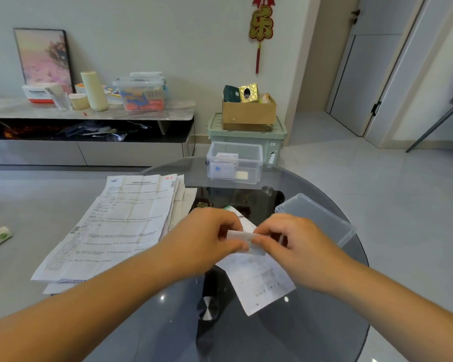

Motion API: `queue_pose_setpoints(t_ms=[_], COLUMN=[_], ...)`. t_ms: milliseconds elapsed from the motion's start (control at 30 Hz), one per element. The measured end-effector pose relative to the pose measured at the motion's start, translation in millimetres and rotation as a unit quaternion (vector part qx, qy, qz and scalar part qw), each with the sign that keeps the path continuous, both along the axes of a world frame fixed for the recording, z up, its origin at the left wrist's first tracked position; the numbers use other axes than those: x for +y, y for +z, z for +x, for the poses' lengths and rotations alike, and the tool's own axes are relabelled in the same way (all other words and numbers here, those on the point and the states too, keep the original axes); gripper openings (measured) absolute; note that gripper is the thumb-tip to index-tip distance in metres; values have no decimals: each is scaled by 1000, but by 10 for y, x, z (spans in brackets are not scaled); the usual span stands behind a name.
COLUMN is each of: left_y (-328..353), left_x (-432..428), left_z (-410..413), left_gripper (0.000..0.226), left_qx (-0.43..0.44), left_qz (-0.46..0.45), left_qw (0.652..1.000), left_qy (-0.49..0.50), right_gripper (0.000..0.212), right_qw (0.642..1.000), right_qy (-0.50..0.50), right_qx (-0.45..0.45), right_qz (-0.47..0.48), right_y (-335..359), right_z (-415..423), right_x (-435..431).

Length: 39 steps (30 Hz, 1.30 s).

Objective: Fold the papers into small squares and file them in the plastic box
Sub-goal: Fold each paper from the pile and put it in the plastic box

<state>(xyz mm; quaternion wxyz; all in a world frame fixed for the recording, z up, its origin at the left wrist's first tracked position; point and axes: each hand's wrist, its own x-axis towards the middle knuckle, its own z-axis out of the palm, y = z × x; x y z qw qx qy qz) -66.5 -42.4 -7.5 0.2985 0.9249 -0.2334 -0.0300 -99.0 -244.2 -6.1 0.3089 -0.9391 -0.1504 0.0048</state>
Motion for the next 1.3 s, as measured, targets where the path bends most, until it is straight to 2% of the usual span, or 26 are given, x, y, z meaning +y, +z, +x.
queue_pose_setpoints(t_ms=[200,233,300,367,433,533,633,933,1300], left_y=[242,255,274,278,241,153,103,40,16], left_x=[2,8,24,49,62,46,13,-14,-59], left_z=[878,1029,1398,1776,2043,2283,2420,2584,2618], left_gripper=[16,20,50,75,86,88,83,73,74], left_qx=[-112,-139,-188,-180,-160,-160,-172,-154,-158], left_qz=[44,57,118,183,244,343,400,379,375], left_qw=[993,988,975,966,956,924,894,902,903], left_qy=[22,28,30,25,0,-60,-102,-137,-140], right_gripper=[5,4,4,8,10,11,12,9,11], right_qw=[993,991,987,981,977,979,981,968,962], right_qy=[-33,-44,-69,-101,-126,-139,-138,-136,-141], right_qx=[-110,-124,-146,-160,-162,-142,-135,-163,-192], right_qz=[-6,0,22,50,62,43,-16,-134,-133], right_y=[171,191,253,304,314,234,144,89,38], right_z=[944,1112,1488,1892,2210,2599,2836,2971,3007], right_x=[25,20,16,7,4,23,81,234,206])
